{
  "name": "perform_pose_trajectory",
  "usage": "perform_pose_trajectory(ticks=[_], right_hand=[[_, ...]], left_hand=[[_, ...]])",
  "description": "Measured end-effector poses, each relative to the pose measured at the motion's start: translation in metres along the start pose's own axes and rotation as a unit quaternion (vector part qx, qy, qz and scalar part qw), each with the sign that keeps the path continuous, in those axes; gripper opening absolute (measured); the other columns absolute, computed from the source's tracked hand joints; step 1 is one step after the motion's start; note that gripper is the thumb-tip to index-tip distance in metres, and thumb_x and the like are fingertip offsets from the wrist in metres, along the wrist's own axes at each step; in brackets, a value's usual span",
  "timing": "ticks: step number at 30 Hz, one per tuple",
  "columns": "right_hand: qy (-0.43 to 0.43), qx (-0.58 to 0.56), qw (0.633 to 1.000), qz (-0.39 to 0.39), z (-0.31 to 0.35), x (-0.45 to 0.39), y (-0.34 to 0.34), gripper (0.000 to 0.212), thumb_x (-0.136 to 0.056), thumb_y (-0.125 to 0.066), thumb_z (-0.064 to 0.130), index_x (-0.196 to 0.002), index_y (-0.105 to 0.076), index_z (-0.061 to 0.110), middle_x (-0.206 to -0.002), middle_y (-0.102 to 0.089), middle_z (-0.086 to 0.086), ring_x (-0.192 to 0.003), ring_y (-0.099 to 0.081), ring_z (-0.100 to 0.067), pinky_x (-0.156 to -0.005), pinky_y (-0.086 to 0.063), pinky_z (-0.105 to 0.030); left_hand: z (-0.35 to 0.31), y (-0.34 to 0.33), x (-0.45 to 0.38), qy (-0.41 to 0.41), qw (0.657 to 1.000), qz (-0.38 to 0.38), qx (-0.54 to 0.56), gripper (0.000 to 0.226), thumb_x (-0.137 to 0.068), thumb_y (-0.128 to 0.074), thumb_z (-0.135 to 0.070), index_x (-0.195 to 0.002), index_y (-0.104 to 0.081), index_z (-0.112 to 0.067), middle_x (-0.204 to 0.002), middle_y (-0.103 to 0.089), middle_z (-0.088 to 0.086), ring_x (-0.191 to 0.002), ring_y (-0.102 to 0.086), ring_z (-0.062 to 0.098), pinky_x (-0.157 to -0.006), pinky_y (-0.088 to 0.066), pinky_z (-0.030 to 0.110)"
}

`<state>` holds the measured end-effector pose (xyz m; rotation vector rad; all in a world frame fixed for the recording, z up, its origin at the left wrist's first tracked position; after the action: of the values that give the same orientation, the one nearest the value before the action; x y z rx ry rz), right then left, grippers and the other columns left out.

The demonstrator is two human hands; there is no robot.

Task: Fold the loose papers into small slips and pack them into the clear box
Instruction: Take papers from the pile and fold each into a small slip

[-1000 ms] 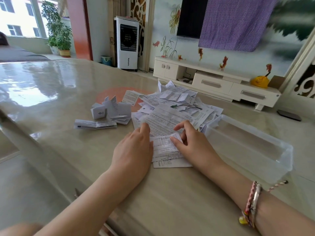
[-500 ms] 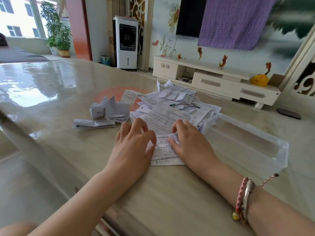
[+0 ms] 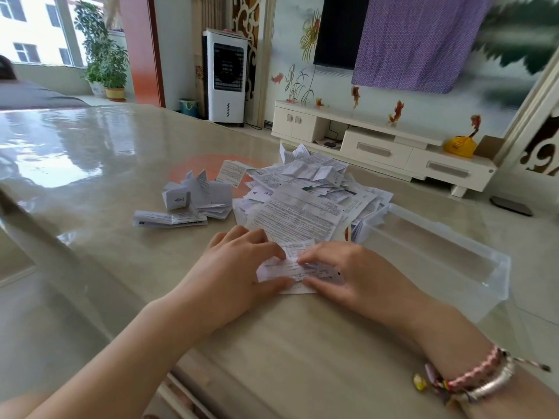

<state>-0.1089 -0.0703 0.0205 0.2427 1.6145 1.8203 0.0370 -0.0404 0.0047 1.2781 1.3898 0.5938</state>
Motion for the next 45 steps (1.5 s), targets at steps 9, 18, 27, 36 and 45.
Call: perform_pose_trajectory(ticks=[9, 18, 27, 36, 45], right_hand=[[-0.041, -0.042, 0.996, -0.073, -0.005, -0.001, 0.004, 0.016, -0.093, -0.058, 0.035, -0.089, -0.069, 0.023, -0.085, -0.067, 0.011, -0.085, -0.060, -0.005, -0.076, -0.050, -0.031], [-0.179, -0.175, 0.966, -0.065, -0.031, -0.011, -0.007, 0.026, -0.090, -0.062, 0.041, -0.076, -0.061, 0.018, -0.063, -0.057, 0.006, -0.052, -0.046, -0.002, -0.055, -0.039, -0.019], [-0.179, 0.004, 0.982, -0.054, -0.034, -0.020, -0.013, 0.029, -0.088, -0.063, 0.041, -0.101, -0.048, 0.020, -0.086, -0.045, 0.011, -0.094, -0.046, -0.014, -0.081, -0.040, -0.031], [-0.016, -0.010, 1.000, -0.005, -0.010, -0.006, -0.013, 0.028, -0.090, -0.053, 0.038, -0.112, -0.064, 0.025, -0.111, -0.060, 0.012, -0.107, -0.054, -0.007, -0.095, -0.044, -0.036], [-0.057, -0.080, 0.990, -0.097, -0.006, -0.001, 0.007, 0.010, -0.090, -0.065, 0.021, -0.097, -0.072, 0.022, -0.090, -0.070, 0.014, -0.086, -0.064, 0.000, -0.079, -0.051, -0.026]], left_hand=[[0.007, 0.003, -0.001, 0.037, 0.997, -0.033, 0.061, 0.038, -0.085, -0.046, -0.064, -0.093, -0.073, -0.039, -0.093, -0.059, -0.021, -0.096, -0.046, 0.008, -0.089, -0.030, 0.027], [0.019, 0.001, -0.003, 0.154, 0.970, -0.041, 0.181, 0.026, -0.090, -0.063, -0.033, -0.067, -0.059, -0.021, -0.065, -0.051, -0.010, -0.063, -0.045, 0.003, -0.056, -0.032, 0.015], [0.008, 0.003, 0.000, 0.187, 0.981, -0.046, 0.037, 0.035, -0.092, -0.055, -0.042, -0.122, -0.041, -0.032, -0.118, -0.043, -0.008, -0.117, -0.037, 0.018, -0.100, -0.030, 0.030], [-0.001, 0.002, 0.001, 0.101, 0.994, -0.037, 0.009, 0.022, -0.094, -0.050, -0.045, -0.114, -0.061, -0.041, -0.113, -0.046, -0.013, -0.108, -0.036, 0.012, -0.097, -0.028, 0.026], [0.001, 0.022, 0.008, 0.113, 0.980, -0.159, 0.035, 0.047, -0.080, -0.074, -0.032, -0.122, -0.055, -0.026, -0.112, -0.042, -0.007, -0.111, -0.040, 0.017, -0.095, -0.038, 0.031]])
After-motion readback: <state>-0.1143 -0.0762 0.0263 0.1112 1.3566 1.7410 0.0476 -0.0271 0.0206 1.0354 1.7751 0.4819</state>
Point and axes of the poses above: each hand's wrist, its own x-axis away from the middle knuckle, its own y-axis out of the back of the hand, z = x × y, the point moved 7 cm from there along -x, towards the middle knuckle
